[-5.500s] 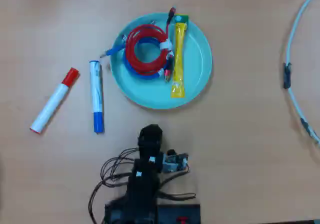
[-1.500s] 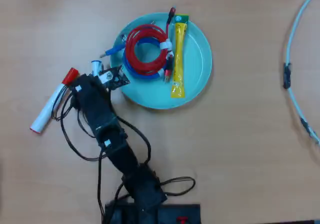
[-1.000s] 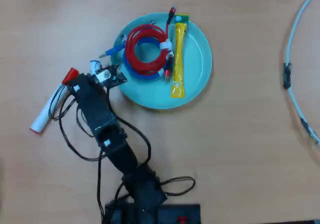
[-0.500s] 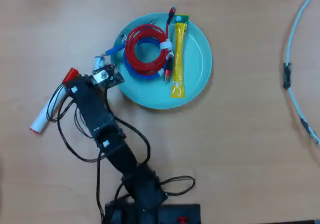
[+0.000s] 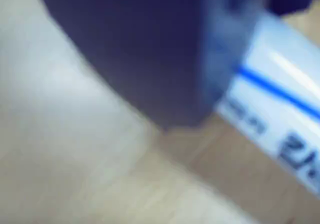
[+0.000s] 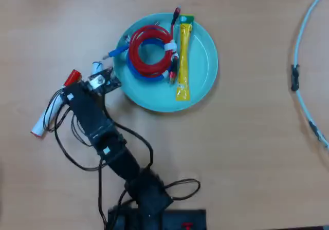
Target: Pick up the blue pen and put it in the green bowl
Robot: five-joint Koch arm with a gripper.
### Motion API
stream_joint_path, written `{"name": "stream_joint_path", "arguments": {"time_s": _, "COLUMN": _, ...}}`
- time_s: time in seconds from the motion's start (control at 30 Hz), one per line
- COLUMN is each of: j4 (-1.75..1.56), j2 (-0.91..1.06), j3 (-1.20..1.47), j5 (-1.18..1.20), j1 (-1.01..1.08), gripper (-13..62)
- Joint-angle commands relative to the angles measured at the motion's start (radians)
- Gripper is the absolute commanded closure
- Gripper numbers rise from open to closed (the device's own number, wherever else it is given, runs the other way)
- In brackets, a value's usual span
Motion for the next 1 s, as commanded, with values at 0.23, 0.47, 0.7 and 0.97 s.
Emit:
{"name": "stream_joint_path", "arguments": {"time_s": 0.23, "j4": 0.067, "j2": 0.255, "j3": -0.046, "j5": -0.009, "j1": -0.009, "gripper": 55.9}}
{"name": "stream_joint_path", "arguments": {"time_s": 0.47, "j4": 0.074, "j2": 0.373, "j3": -0.058, "j5": -0.006, "j1": 0.067, "gripper": 55.9}}
{"name": "stream_joint_path", "arguments": {"time_s": 0.7, "j4": 0.074, "j2": 0.396, "j3": -0.106, "j5": 0.005, "j1": 0.212, "gripper": 55.9}}
{"name": "stream_joint_path", "arguments": {"time_s": 0.97, "j4": 0.075, "j2": 0.393, "j3": -0.206, "j5": 0.126, "j1": 0.311, "gripper": 55.9}}
